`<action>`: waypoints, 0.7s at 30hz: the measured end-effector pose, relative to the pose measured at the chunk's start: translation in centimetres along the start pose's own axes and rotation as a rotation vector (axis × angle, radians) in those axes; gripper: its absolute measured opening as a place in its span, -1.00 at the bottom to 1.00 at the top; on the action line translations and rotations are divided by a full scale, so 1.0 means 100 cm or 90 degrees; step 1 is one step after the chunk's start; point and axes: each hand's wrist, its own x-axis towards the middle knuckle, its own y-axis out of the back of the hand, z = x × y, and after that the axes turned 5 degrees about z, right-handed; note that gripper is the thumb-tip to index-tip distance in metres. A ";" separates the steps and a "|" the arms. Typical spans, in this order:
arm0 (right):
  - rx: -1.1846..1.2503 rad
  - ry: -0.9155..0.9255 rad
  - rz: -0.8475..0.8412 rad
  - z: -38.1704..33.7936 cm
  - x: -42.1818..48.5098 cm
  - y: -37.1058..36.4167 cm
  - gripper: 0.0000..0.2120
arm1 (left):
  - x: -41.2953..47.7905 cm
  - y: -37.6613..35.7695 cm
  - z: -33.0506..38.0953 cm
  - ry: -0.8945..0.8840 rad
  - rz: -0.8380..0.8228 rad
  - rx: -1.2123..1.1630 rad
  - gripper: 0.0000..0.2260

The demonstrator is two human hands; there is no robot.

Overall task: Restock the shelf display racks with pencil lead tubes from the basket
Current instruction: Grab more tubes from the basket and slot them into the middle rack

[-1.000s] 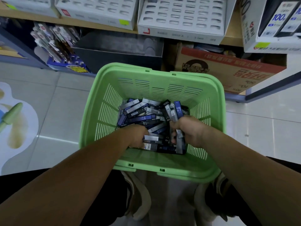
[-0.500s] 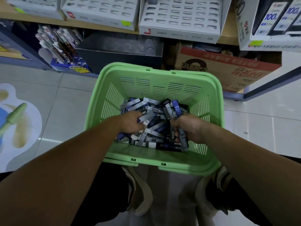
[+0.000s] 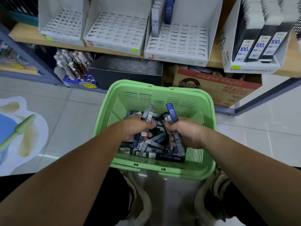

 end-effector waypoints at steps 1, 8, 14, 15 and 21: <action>-0.007 0.007 -0.016 -0.001 -0.002 0.002 -0.84 | -0.003 -0.002 0.005 -0.012 0.003 -0.023 -0.73; -0.061 0.090 -0.005 -0.049 -0.032 0.011 -0.87 | -0.041 -0.002 0.063 -0.106 0.032 -0.103 -0.76; -0.150 0.141 -0.059 -0.110 -0.098 0.024 -0.82 | -0.104 0.013 0.116 -0.217 0.054 -0.030 -0.77; -0.168 0.157 -0.060 -0.117 -0.108 0.024 -0.81 | -0.115 0.013 0.125 -0.242 0.062 -0.034 -0.75; -0.266 0.223 -0.129 -0.142 -0.151 0.019 -0.82 | -0.160 0.002 0.171 -0.342 0.108 -0.079 -0.79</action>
